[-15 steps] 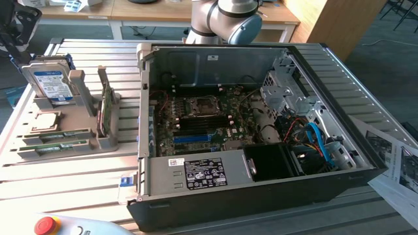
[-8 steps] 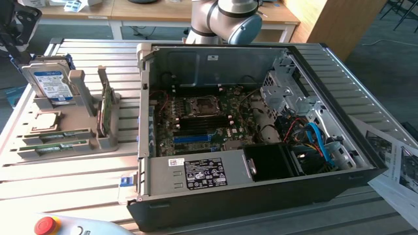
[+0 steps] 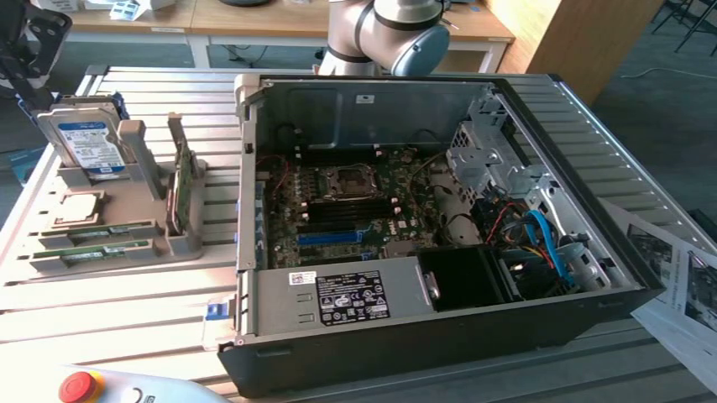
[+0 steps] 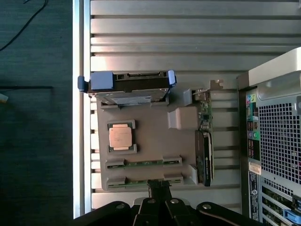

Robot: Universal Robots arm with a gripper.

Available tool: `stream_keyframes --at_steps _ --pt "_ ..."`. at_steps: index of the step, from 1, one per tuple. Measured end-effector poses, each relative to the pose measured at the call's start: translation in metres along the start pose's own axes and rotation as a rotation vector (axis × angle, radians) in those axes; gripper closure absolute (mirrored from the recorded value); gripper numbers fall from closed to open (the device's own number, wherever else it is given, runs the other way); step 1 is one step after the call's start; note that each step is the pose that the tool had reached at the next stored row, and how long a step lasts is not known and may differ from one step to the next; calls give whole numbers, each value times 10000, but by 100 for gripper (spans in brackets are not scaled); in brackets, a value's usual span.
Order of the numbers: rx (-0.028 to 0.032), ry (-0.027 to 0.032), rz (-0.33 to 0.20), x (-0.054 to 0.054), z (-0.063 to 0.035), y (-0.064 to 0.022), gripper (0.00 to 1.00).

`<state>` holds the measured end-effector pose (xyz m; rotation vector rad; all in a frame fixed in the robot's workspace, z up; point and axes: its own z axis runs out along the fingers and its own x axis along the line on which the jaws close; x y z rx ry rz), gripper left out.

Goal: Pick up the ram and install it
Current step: 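Pick up the ram and move it above insertion slot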

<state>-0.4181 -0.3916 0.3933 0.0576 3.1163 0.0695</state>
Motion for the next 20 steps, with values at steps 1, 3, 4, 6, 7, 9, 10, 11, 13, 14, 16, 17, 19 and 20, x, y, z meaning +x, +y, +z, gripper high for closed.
stream_keyframes --at_steps 1,3,4,6,7,9,10,11,13,14,16,17,19,20 --pt "-1 2 -58 0 0 0 90" --pt "-4 8 -181 0 0 0 90" --pt "-6 11 -254 0 0 0 90" --pt "-10 19 -435 0 0 0 90" --pt "-12 23 -525 0 0 0 90" --pt "-16 32 -715 0 0 0 90" --pt "-19 37 -814 0 0 0 90" --pt "-22 41 -921 0 0 0 90" --pt "-27 51 -1151 0 0 0 90" --pt "-29 56 -1260 0 0 0 90" --pt "-34 66 -1474 0 0 0 90" --pt "-37 71 -1581 0 0 0 90" --pt "-42 81 -1797 0 0 0 90" --pt "-44 85 -1903 0 0 0 90"
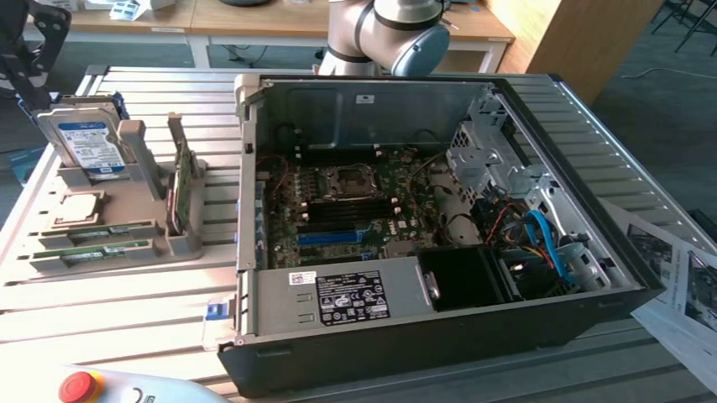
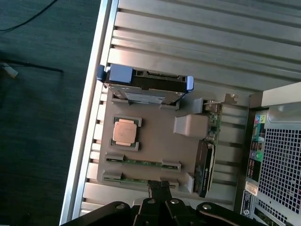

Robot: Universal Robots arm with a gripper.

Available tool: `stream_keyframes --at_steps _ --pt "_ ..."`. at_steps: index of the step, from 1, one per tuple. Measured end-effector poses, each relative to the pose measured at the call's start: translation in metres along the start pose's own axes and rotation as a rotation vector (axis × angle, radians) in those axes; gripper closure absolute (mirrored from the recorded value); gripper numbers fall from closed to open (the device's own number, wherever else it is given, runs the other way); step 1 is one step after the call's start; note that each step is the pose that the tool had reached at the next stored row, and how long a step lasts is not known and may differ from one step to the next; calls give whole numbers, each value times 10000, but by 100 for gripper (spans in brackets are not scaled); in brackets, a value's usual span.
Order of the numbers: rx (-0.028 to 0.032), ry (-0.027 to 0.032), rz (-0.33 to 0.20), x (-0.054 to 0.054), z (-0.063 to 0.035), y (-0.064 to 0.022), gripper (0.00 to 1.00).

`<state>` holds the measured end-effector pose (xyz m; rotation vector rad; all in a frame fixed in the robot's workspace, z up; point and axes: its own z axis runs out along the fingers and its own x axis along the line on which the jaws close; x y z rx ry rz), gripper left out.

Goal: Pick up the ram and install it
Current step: 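Pick up the ram and move it above insertion slot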

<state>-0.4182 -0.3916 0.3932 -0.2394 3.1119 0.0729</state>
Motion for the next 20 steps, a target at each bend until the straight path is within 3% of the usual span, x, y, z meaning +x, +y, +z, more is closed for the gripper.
stream_keyframes --at_steps 20 --pt "-48 94 -2075 0 0 0 90"
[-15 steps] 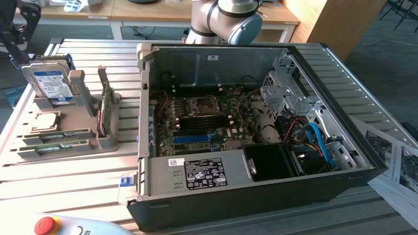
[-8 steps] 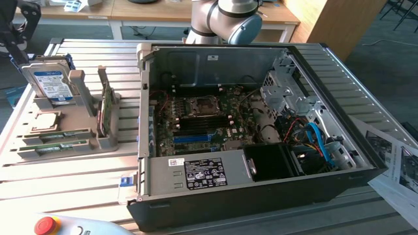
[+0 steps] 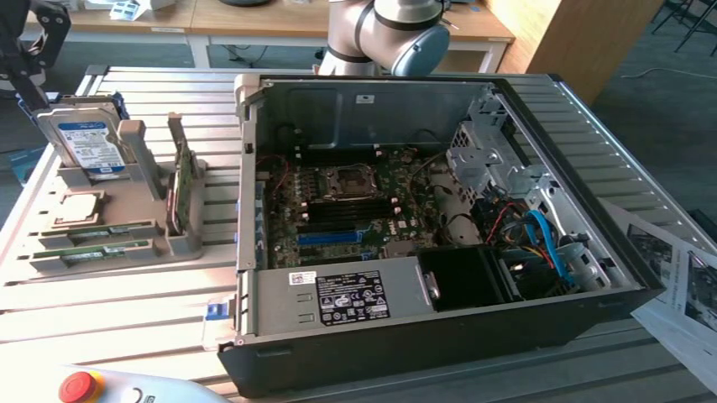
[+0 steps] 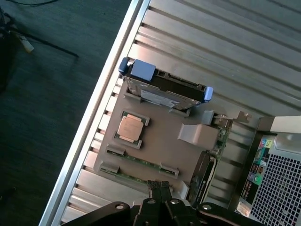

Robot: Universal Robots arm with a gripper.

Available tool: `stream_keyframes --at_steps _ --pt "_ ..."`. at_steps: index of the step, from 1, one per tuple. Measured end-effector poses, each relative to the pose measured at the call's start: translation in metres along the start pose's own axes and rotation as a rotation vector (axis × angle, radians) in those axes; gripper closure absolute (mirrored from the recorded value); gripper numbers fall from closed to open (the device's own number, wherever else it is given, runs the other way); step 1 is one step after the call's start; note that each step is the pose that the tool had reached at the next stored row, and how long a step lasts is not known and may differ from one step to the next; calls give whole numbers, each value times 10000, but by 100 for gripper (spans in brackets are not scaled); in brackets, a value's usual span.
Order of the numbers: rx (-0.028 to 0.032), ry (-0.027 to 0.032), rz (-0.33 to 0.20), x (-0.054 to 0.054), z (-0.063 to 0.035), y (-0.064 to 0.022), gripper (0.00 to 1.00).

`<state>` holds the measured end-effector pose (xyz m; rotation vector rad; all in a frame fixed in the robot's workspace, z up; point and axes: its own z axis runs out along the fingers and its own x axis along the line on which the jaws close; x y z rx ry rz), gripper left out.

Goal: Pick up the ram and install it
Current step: 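Pick up the ram and move it above insertion slot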

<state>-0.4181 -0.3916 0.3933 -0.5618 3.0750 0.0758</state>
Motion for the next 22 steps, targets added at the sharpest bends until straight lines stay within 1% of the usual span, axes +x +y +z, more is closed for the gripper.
stream_keyframes --at_steps 10,22 --pt "-25 48 -1060 0 0 0 90" --pt "-59 115 -2550 0 0 0 90"
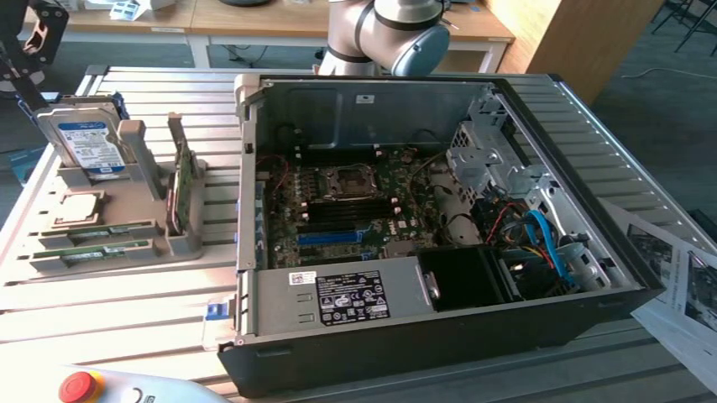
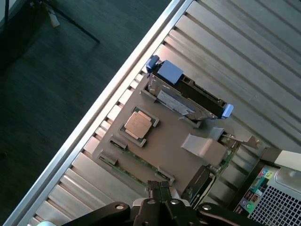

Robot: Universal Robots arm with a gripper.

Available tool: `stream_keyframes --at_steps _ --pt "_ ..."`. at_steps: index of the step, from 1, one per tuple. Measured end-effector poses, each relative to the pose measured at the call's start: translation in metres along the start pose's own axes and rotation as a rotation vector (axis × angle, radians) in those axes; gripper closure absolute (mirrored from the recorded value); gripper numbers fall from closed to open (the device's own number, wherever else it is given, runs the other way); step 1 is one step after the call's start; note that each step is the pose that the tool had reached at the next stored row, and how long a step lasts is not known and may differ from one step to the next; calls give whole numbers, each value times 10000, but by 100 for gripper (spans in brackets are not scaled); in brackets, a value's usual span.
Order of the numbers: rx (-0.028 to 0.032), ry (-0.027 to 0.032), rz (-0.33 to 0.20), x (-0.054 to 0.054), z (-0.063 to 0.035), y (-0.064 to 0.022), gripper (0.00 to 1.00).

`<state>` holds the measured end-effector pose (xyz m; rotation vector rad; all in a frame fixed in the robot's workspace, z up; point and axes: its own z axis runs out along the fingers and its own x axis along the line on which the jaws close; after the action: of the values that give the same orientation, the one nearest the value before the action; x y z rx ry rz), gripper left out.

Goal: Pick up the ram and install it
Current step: 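Pick up the ram and move it above insertion slot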

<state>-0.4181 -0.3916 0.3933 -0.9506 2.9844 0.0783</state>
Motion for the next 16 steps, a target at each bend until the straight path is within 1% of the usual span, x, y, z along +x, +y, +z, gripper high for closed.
stream_keyframes --at_steps 16 --pt "-47 92 -2033 0 0 0 90"
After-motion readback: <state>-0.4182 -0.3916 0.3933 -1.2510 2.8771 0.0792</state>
